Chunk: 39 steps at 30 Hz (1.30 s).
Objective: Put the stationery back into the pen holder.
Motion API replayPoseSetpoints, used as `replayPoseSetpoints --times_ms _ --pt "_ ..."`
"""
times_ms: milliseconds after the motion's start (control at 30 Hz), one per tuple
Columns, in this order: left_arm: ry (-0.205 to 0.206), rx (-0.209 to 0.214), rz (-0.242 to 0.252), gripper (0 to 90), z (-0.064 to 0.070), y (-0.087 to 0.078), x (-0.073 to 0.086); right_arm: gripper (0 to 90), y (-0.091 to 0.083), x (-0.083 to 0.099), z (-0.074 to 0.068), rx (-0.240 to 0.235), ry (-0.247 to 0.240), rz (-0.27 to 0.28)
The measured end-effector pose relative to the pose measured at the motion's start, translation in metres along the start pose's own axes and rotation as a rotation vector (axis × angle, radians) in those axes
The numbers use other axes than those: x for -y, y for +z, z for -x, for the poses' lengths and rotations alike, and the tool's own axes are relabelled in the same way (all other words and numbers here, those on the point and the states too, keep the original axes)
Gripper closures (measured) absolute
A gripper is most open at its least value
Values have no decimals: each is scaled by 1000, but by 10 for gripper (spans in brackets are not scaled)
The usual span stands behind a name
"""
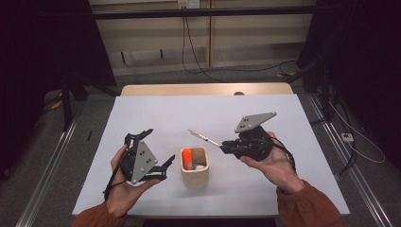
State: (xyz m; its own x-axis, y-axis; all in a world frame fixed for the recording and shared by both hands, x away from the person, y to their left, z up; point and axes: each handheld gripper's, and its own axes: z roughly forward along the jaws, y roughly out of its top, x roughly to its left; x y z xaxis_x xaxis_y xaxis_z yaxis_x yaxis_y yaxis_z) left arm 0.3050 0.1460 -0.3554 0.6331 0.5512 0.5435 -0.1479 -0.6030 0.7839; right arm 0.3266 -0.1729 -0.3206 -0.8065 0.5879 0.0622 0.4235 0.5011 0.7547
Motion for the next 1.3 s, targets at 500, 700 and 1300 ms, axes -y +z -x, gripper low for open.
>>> replayPoseSetpoints --times_ms 500,700,1300 --pt "402 -114 -30 164 25 9 -26 818 9 -23 -11 -31 -76 10" --pt "557 -153 -49 229 38 15 -33 818 10 -27 -12 -35 -88 5" --pt "781 -172 -89 535 66 35 -39 818 20 -32 -22 -62 -111 7"
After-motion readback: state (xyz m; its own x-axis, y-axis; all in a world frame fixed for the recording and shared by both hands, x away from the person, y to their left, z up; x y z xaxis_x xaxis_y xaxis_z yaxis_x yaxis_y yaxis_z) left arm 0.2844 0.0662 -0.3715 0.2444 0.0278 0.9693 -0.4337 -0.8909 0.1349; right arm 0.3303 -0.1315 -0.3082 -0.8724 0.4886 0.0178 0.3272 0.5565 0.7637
